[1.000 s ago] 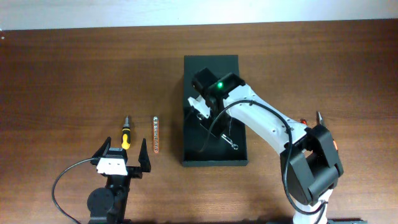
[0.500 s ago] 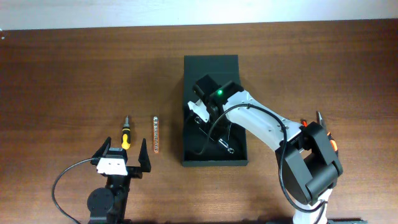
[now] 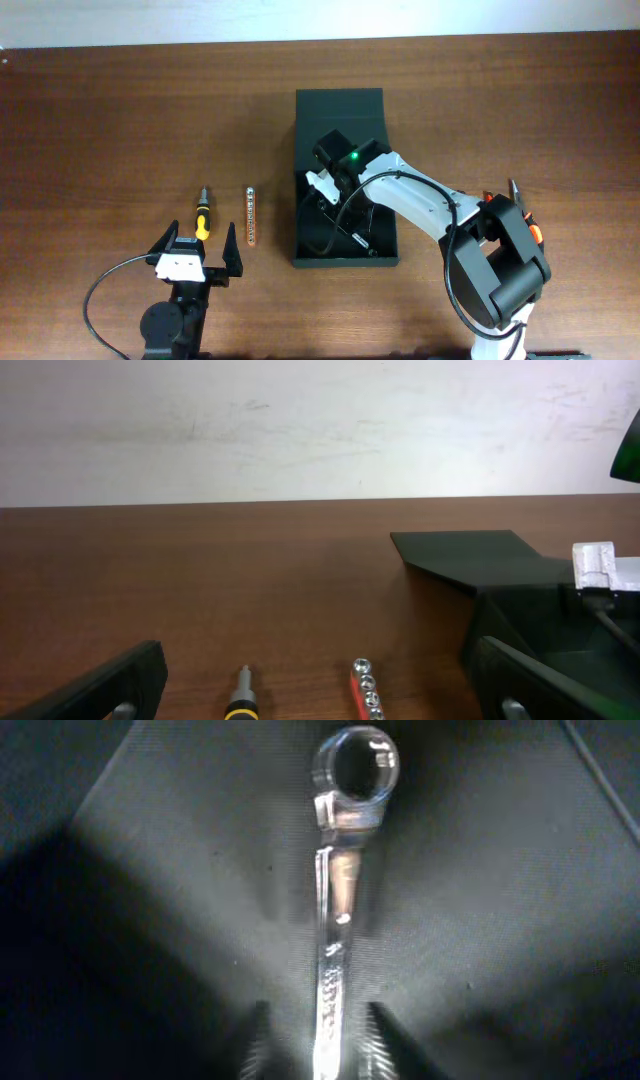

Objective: Pack container
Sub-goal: 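Lower the wrench into the box and open the right gripper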

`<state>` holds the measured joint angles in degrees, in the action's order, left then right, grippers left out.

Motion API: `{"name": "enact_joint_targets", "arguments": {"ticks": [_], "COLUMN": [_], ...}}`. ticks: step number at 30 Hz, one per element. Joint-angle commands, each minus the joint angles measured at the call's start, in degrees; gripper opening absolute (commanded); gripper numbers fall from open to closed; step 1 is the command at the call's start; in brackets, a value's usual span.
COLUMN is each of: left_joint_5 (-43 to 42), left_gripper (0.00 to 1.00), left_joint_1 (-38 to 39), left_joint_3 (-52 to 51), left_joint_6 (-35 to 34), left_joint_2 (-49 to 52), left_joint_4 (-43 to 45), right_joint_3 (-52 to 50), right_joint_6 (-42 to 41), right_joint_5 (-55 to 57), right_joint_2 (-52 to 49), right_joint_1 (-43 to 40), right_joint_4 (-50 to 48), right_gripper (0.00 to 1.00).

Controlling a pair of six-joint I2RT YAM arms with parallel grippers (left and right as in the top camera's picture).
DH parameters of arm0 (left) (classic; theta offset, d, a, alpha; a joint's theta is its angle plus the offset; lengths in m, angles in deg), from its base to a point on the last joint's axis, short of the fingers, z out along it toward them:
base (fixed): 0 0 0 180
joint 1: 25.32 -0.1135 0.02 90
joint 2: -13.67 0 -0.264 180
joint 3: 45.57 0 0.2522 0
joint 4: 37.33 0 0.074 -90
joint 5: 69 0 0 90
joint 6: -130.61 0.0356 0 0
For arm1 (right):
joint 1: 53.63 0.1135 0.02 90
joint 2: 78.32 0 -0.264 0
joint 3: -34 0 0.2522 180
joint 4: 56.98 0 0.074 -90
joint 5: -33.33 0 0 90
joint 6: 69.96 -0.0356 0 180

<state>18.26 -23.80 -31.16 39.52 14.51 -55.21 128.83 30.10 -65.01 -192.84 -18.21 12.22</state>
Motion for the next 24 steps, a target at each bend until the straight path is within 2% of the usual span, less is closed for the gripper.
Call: {"name": "enact_joint_targets", "arguments": {"ticks": [1, 4, 7, 13, 18, 24], "left_joint_5": [0.0, 0.0, 0.0, 0.0, 0.0, 0.0], "left_gripper": [0.99, 0.99, 0.99, 0.99, 0.99, 0.99], "left_joint_1": [-0.3, -0.3, -0.3, -0.3, -0.3, -0.3], "left_joint_3": [-0.2, -0.2, -0.2, -0.2, -0.2, -0.2], "left_joint_6": [0.9, 0.9, 0.9, 0.9, 0.9, 0.9], "left_joint_2": [-0.5, -0.5, -0.5, -0.5, -0.5, -0.5], "left_joint_4": [-0.4, -0.4, -0.4, -0.4, -0.4, -0.4], "right_joint_3": [-0.3, -0.3, -0.1, 8.3, 21.9, 40.3], "right_joint_6": [0.0, 0.0, 0.0, 0.0, -1.6, -4.7], "right_joint_5": [-0.7, -0.7, -0.7, -0.2, 4.5, 8.1], "right_joint_2": [-0.4, -0.4, -0.4, -0.4, -0.4, -0.4], "right_joint_1": [0.6, 0.6, 0.6, 0.5, 0.2, -2.9], "right_joint_4": [0.0, 0.0, -0.2, 5.6, 14.3, 24.8], "right_gripper": [0.51, 0.79, 0.88, 0.93, 0.99, 0.99]}}
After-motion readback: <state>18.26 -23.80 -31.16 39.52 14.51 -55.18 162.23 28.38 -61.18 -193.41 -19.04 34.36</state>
